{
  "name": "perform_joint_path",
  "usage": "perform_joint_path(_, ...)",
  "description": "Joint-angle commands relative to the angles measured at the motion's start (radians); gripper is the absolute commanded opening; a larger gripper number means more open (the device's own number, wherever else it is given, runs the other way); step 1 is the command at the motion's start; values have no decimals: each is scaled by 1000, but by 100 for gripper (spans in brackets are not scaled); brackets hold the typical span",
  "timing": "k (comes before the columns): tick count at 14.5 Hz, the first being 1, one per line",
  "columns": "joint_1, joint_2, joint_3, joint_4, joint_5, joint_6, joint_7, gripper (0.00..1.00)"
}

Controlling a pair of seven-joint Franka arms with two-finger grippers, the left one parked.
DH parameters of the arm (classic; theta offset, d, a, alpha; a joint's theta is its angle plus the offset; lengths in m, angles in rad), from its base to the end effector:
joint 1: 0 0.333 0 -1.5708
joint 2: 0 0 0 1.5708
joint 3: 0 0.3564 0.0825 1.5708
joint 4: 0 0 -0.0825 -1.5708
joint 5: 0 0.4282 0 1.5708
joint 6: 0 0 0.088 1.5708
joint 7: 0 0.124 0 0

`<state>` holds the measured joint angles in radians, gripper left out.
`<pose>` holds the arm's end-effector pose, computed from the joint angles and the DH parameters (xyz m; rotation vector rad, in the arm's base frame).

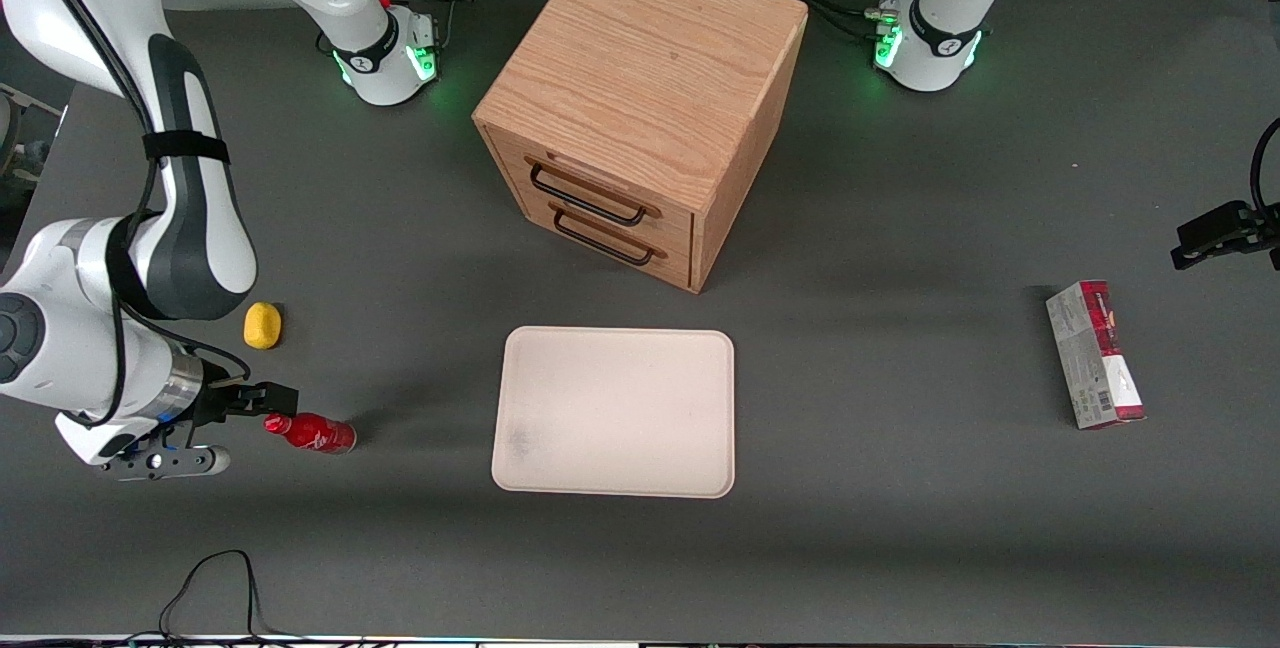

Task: Place coke bottle on tray
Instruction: 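Lower the open right gripper around the bottle and close it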

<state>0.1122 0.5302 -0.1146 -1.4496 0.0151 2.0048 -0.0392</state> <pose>0.7679 0.0143 0.3844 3.0960 0.0729 0.0425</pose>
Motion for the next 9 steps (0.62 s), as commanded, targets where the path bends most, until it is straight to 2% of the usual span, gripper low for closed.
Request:
perform_joint_path(1,-9,36,-11,-3,49,69,-92,100)
perform_joint_path(3,-11,59,-36,-3,85,98,-100,100)
perform_joint_path(7,-11,92,-34,-6,89,121,-99,100)
perform_joint_path(9,-9,93,-36,-27,138,121,-99,100)
